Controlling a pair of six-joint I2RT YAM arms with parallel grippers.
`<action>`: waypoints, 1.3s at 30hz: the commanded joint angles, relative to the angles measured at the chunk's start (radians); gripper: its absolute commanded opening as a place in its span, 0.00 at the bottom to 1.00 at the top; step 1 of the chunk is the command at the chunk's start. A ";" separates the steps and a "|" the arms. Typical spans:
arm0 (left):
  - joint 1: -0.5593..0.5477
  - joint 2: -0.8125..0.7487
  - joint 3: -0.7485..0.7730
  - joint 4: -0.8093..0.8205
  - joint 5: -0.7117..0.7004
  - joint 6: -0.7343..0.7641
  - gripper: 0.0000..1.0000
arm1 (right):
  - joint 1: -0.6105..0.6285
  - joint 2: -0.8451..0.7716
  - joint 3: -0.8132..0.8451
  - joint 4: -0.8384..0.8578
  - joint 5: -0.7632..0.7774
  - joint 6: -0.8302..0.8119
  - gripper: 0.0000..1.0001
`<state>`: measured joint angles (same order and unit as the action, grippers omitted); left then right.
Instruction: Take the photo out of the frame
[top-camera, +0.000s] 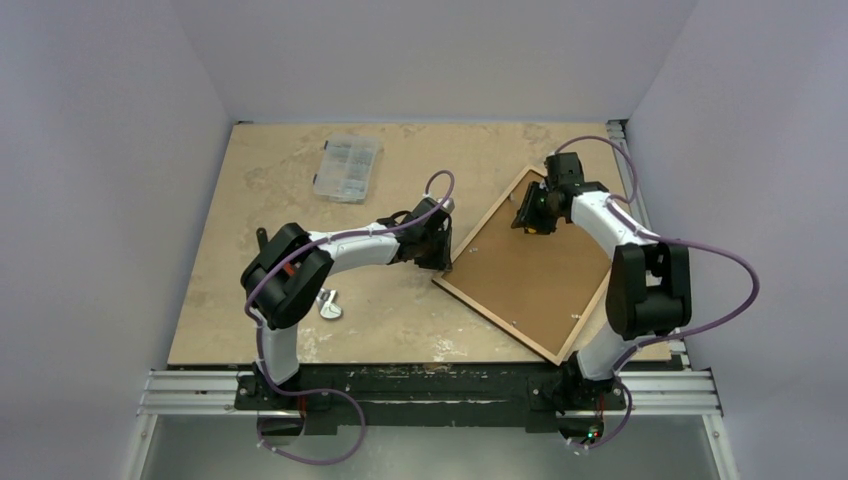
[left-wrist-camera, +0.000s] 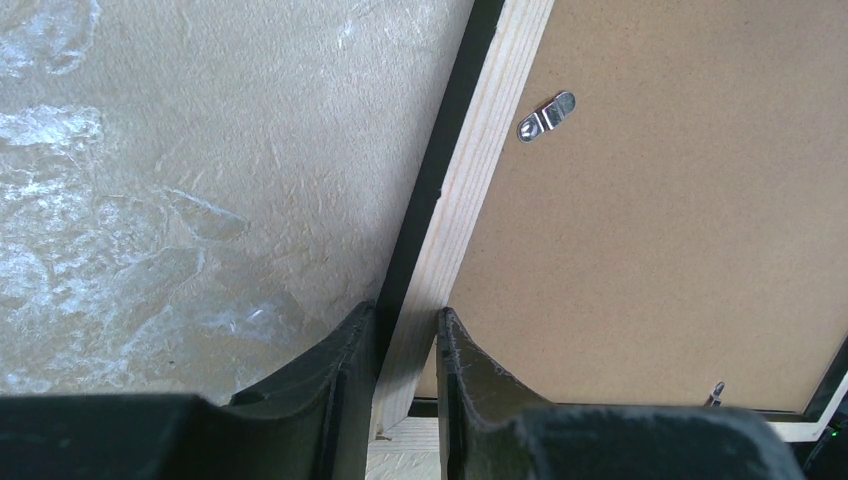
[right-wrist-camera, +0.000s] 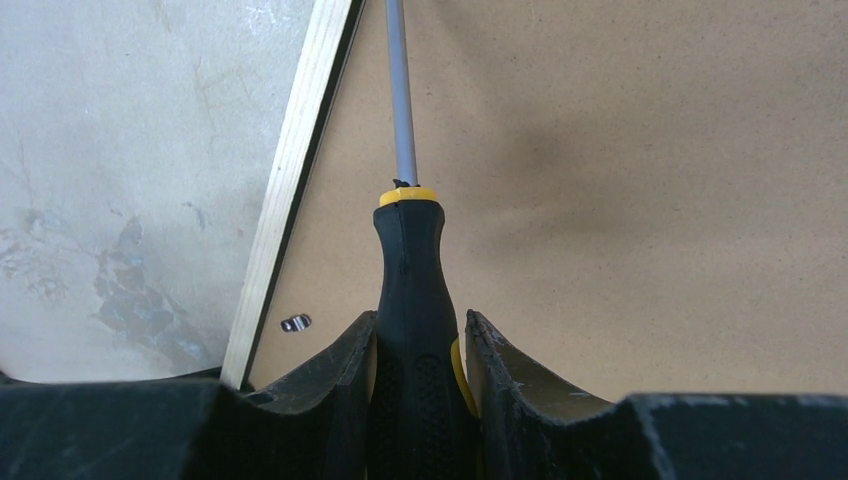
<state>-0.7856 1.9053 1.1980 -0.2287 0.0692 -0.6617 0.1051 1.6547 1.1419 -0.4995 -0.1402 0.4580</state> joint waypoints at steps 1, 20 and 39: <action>0.003 0.017 -0.015 -0.055 0.007 -0.029 0.00 | -0.013 0.036 0.058 0.016 0.151 0.031 0.00; 0.002 0.010 -0.023 -0.050 0.012 -0.045 0.00 | 0.084 0.096 0.251 -0.103 0.440 0.008 0.00; 0.002 -0.007 0.086 -0.129 0.045 -0.003 0.43 | 0.087 -0.511 -0.127 -0.180 0.174 -0.072 0.00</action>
<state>-0.7853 1.9099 1.2388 -0.3168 0.1017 -0.6685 0.1898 1.2232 1.0904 -0.6460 0.1093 0.4019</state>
